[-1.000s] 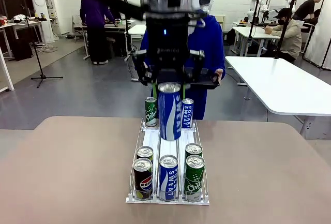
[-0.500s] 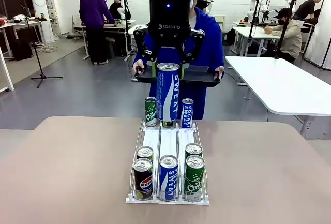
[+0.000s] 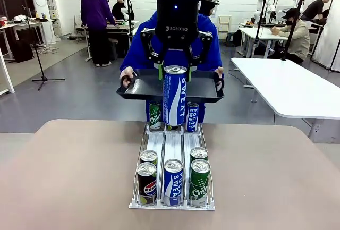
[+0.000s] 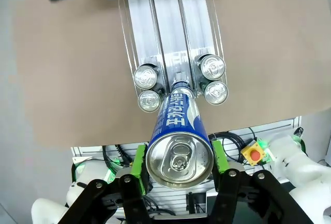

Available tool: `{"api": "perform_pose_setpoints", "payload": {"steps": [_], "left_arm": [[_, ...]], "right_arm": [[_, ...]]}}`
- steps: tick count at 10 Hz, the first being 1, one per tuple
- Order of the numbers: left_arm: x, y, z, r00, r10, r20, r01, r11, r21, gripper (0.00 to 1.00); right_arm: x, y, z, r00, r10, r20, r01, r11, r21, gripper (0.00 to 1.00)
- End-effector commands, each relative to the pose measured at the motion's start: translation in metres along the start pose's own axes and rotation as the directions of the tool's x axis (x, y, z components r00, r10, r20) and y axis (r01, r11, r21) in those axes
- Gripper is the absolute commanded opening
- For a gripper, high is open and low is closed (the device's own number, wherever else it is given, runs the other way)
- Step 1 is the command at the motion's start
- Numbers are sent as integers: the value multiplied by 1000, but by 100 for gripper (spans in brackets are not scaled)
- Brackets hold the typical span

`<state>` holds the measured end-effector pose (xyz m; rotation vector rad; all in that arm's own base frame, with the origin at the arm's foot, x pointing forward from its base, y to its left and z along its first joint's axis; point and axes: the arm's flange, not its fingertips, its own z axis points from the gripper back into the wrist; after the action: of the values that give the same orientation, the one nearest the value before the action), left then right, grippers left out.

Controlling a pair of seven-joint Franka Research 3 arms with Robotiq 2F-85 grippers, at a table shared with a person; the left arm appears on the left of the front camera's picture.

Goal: Retrieve and hand over the desired beverage to the person.
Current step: Pick up a can of the same type that the person held from the Automatic Can Dispenser, then place the picked can on the Handle tray extended by the person.

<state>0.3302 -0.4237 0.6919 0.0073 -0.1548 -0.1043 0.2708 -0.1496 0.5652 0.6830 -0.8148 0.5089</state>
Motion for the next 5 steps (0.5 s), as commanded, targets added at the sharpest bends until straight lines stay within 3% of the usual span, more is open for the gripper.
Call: {"api": "perform_pose_setpoints", "payload": {"steps": [1, 5], "left_arm": [[-5, 5, 3, 1000, 10, 13, -10, 1000, 1, 0], [-5, 5, 3, 1000, 10, 13, -10, 1000, 1, 0]], "right_arm": [[4, -2, 1, 1000, 14, 25, -15, 1000, 25, 100], [4, -2, 1, 1000, 14, 25, -15, 1000, 25, 100]]}}
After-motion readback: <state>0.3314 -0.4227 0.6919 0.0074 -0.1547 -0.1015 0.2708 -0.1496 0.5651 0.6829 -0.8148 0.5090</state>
